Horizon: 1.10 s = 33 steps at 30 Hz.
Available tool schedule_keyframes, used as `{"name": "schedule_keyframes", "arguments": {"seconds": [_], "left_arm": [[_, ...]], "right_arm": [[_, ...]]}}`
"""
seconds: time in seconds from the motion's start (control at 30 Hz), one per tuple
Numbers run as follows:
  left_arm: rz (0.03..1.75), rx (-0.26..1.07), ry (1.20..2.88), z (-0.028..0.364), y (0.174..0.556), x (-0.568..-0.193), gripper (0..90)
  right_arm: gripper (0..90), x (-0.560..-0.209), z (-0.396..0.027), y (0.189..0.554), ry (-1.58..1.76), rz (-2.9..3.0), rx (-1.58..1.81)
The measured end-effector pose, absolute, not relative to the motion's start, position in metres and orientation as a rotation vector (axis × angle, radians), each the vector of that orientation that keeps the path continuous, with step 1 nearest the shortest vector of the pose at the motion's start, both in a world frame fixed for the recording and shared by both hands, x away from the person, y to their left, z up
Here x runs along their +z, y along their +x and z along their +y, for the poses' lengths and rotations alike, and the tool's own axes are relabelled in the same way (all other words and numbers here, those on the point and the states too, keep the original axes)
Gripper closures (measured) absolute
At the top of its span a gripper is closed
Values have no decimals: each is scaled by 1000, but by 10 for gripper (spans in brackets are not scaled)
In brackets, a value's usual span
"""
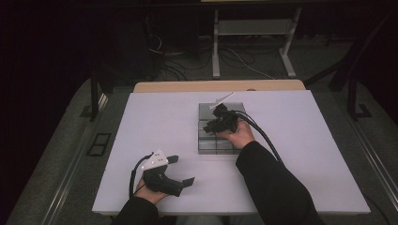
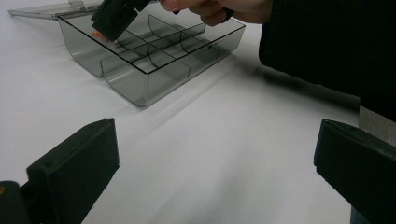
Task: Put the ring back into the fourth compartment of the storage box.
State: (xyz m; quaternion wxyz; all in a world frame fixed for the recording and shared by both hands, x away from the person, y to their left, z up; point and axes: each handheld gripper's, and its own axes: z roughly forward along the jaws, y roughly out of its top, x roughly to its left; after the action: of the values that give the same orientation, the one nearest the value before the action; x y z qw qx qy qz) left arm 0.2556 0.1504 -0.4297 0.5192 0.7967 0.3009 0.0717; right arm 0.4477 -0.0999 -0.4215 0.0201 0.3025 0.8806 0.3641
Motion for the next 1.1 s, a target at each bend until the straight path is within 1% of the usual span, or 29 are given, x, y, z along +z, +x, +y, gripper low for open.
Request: {"name": "schedule_keyframes", "arguments": {"seconds": [0.33, 0.53, 0.6, 0.7, 0.73, 0.77, 0.8, 0.83, 0.87, 1.1], "left_arm": [[719, 177, 1914, 150, 256, -430, 0], [718, 178, 1914, 150, 256, -430, 0], [718, 178, 1915, 150, 256, -430, 0], [718, 177, 1919, 150, 255, -430, 0], [717, 175, 1921, 150, 255, -430, 0], [718, 175, 1920, 150, 255, -430, 0], [721, 173, 1914, 149, 255, -430, 0], [721, 173, 1914, 149, 255, -430, 0], [721, 173, 1914, 149, 255, -430, 0], [720, 175, 1915, 149, 255, -430, 0]], "right_arm": [[563, -401, -111, 436, 936, 2697, 1125], [382, -388, -123, 425, 943, 2688, 1137], [298, -384, -128, 421, 939, 2677, 1140], [147, -379, -135, 415, 974, 2677, 1181], [114, -377, -137, 412, 983, 2672, 1196], [106, -375, -140, 409, 992, 2664, 1201], [76, -374, -142, 407, 989, 2658, 1199], [17, -372, -145, 404, 977, 2649, 1206], [1, -371, -147, 401, 976, 2642, 1207], [1, -359, -160, 385, 963, 2620, 1219]]}}
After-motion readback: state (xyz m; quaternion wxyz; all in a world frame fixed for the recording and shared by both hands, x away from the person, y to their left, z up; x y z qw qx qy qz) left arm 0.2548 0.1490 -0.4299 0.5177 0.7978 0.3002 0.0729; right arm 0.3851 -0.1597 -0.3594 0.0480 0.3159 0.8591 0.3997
